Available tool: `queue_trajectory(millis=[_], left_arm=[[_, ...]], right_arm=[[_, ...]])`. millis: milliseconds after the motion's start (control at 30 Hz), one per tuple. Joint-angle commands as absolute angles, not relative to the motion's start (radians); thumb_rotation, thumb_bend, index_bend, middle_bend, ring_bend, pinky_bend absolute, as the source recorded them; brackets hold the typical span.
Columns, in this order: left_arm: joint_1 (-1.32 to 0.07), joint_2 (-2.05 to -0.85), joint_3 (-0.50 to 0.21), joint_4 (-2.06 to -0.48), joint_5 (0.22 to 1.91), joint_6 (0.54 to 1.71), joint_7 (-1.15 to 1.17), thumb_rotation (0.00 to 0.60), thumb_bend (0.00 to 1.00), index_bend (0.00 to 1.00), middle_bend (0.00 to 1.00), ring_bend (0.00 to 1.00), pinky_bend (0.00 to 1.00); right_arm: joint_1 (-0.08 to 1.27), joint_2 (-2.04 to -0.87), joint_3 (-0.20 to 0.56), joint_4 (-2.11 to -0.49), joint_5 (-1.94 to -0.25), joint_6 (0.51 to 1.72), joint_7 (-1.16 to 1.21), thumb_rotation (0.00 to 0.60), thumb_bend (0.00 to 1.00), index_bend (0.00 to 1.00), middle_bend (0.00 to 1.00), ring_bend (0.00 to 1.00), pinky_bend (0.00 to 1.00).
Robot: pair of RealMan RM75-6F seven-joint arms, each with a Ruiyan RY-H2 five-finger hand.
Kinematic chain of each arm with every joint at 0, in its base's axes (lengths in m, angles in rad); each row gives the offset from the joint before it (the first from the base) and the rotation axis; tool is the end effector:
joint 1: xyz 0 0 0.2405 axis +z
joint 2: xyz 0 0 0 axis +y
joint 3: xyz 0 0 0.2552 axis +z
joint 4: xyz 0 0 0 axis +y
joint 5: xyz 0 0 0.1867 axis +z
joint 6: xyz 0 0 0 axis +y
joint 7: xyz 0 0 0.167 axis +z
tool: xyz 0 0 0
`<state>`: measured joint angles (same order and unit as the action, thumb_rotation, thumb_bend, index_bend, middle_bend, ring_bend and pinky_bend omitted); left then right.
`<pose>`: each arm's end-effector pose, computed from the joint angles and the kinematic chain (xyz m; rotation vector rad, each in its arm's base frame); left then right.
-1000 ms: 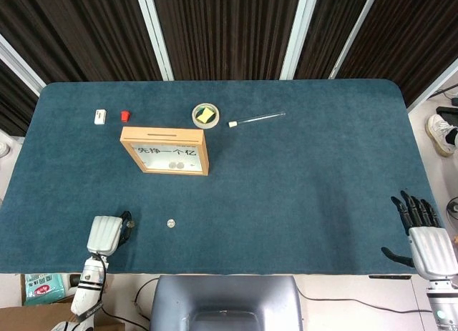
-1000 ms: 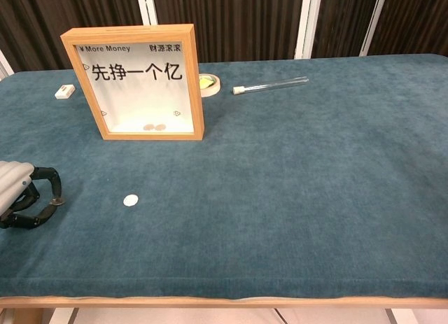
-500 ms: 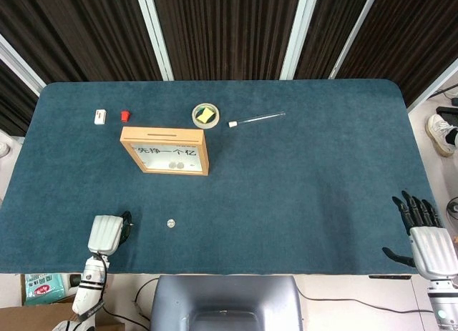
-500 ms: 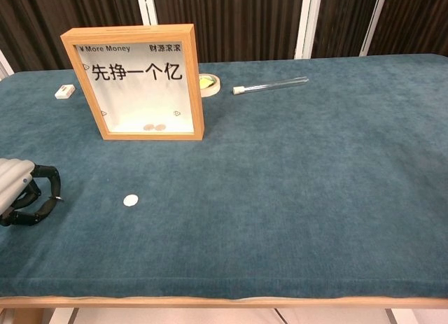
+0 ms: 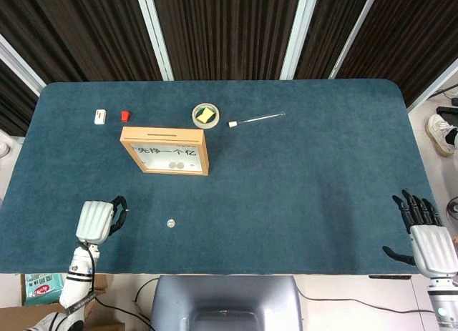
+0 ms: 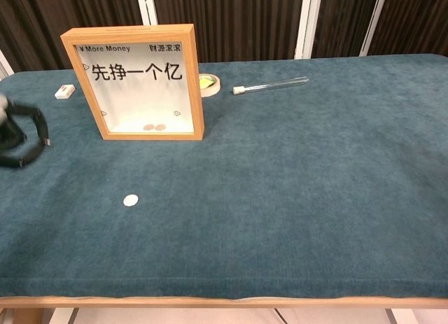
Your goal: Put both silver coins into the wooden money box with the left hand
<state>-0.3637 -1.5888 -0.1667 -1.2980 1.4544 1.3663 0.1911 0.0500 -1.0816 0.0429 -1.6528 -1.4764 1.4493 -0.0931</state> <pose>-0.2389 0.2991 0.0570 -1.4903 -0.7679 -1.0427 -0.3091 -0.1895 0.1830 1.4010 -0.8982 0.7773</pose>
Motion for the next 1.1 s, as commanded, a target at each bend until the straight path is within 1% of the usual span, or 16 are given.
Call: queue_trajectory(millis=[33,100,233,333,500,633,800,900,1100], left_arm=[[-0.441,-1.337,-0.325,-1.639,1.348,1.295,0.333,0.6,0.47,0.62,1.0,1.0,1.0],[-0.471,-1.287,-0.374,-1.709,1.294,1.262,0.371,0.6,0.47,0.62,1.0,1.0,1.0],[-0.526,-1.23,-0.439,-1.774,1.196,1.202,0.416,0.6,0.47,0.61,1.0,1.0,1.0],[-0.586,-1.204,-0.491,-1.781,1.117,1.16,0.452,0.6,0.46,0.61,1.0,1.0,1.0],[-0.684,-1.2,-0.533,-1.748,0.99,1.096,0.498,0.6,0.47,0.61,1.0,1.0,1.0],[-0.758,-1.217,-0.543,-1.698,0.896,1.045,0.515,0.6,0.47,0.61,1.0,1.0,1.0],[-0.835,-1.252,-0.535,-1.627,0.817,1.008,0.529,0.6,0.47,0.61,1.0,1.0,1.0],[-0.878,-1.279,-0.525,-1.582,0.771,0.986,0.526,0.6,0.47,0.61,1.0,1.0,1.0],[-0.914,-1.305,-0.493,-1.538,0.725,0.977,0.525,0.6,0.47,0.61,1.0,1.0,1.0]], right_arm=[[0.058,-1.082,0.052,-1.652,-1.458,1.434,-0.091,0.6,0.12,0.0,0.0,0.0,0.0],[0.064,-1.085,0.057,-1.652,-1.445,1.423,-0.098,0.6,0.12,0.0,0.0,0.0,0.0],[0.073,-1.089,0.063,-1.654,-1.429,1.408,-0.108,0.6,0.12,0.0,0.0,0.0,0.0],[0.082,-1.095,0.073,-1.653,-1.404,1.394,-0.119,0.6,0.12,0.0,0.0,0.0,0.0],[0.098,-1.1,0.093,-1.652,-1.351,1.362,-0.136,0.6,0.12,0.0,0.0,0.0,0.0],[0.108,-1.104,0.103,-1.653,-1.328,1.349,-0.142,0.6,0.12,0.0,0.0,0.0,0.0],[0.119,-1.108,0.108,-1.651,-1.305,1.33,-0.152,0.6,0.12,0.0,0.0,0.0,0.0],[0.122,-1.109,0.111,-1.65,-1.294,1.327,-0.154,0.6,0.12,0.0,0.0,0.0,0.0],[0.125,-1.105,0.112,-1.648,-1.285,1.322,-0.148,0.6,0.12,0.0,0.0,0.0,0.0]])
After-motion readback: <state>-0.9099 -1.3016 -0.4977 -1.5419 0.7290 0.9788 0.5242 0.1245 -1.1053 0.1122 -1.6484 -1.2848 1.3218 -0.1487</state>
